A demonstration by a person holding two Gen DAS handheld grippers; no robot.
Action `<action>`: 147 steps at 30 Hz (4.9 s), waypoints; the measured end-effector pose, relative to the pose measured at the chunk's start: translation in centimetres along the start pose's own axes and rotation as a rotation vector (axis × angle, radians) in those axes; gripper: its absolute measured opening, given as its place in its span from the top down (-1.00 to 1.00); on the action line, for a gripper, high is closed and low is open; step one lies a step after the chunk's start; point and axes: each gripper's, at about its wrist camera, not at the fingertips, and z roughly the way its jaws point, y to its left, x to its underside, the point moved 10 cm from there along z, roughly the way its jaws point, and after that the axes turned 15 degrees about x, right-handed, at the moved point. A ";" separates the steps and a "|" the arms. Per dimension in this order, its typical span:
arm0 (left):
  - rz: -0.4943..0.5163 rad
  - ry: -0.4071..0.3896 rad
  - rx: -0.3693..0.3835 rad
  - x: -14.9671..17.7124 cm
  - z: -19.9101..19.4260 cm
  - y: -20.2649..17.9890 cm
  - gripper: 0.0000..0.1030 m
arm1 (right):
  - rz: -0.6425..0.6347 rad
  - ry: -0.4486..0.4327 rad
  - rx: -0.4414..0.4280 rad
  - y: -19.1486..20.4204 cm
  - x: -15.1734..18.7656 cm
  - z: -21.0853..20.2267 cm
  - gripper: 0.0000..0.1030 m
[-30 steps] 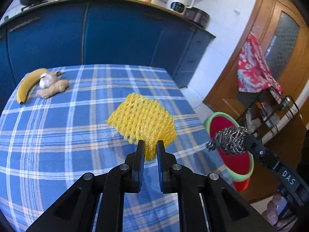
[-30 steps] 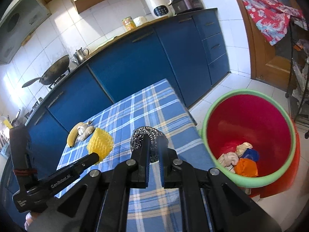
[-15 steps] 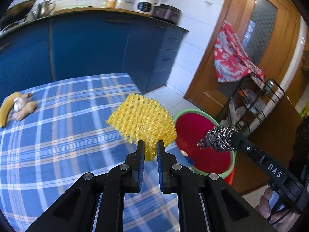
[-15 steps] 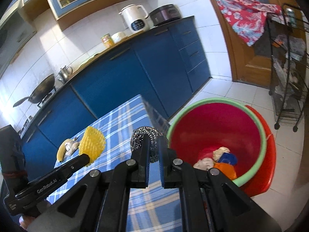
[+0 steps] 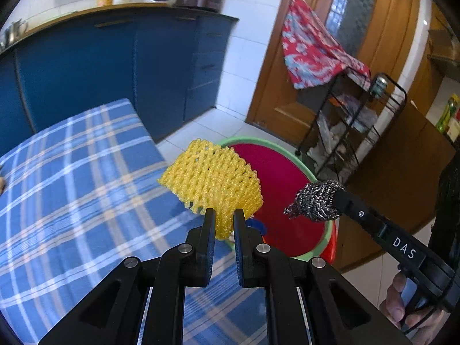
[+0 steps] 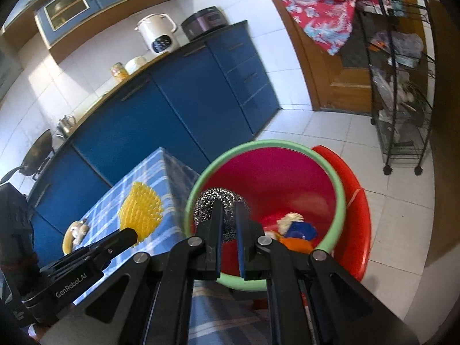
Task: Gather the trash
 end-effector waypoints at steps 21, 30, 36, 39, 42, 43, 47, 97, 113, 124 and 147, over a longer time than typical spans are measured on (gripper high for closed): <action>-0.006 0.078 -0.034 1.1 3.7 0.0 0.18 | 0.039 0.074 0.042 -3.6 1.1 3.1 0.60; -0.048 0.033 -0.068 1.5 0.7 1.2 0.08 | 0.010 0.052 0.020 -2.2 1.5 1.0 0.43; -0.086 -0.007 -0.095 1.9 -2.2 2.4 -0.02 | -0.023 0.040 -0.004 -0.3 2.2 -0.7 0.31; -0.106 -0.033 -0.116 2.2 -3.9 3.3 -0.05 | -0.040 0.037 -0.017 0.8 2.6 -1.5 0.25; -0.124 -0.056 -0.136 2.6 -5.6 4.1 -0.06 | -0.059 0.032 -0.027 1.9 3.0 -2.3 0.22; -0.130 -0.064 -0.144 2.7 -6.3 4.4 -0.07 | -0.065 0.030 -0.030 2.2 3.2 -2.6 0.21; -0.145 -0.093 -0.174 3.2 -8.3 5.2 -0.08 | -0.087 0.011 -0.037 3.5 3.6 -3.9 0.05; -0.176 -0.290 -0.404 6.2 -20.6 7.5 -0.47 | -0.266 -0.022 -0.094 10.3 8.9 -10.1 -0.45; -0.174 -0.307 -0.412 6.2 -21.4 7.3 -0.47 | -0.273 -0.035 -0.104 10.8 8.8 -10.9 -0.45; -0.173 -0.309 -0.414 6.1 -21.5 7.2 -0.47 | -0.272 -0.035 -0.112 11.0 8.7 -11.1 -0.45; -0.173 -0.308 -0.415 6.2 -21.8 7.0 -0.47 | -0.273 -0.036 -0.112 11.2 8.8 -11.4 -0.45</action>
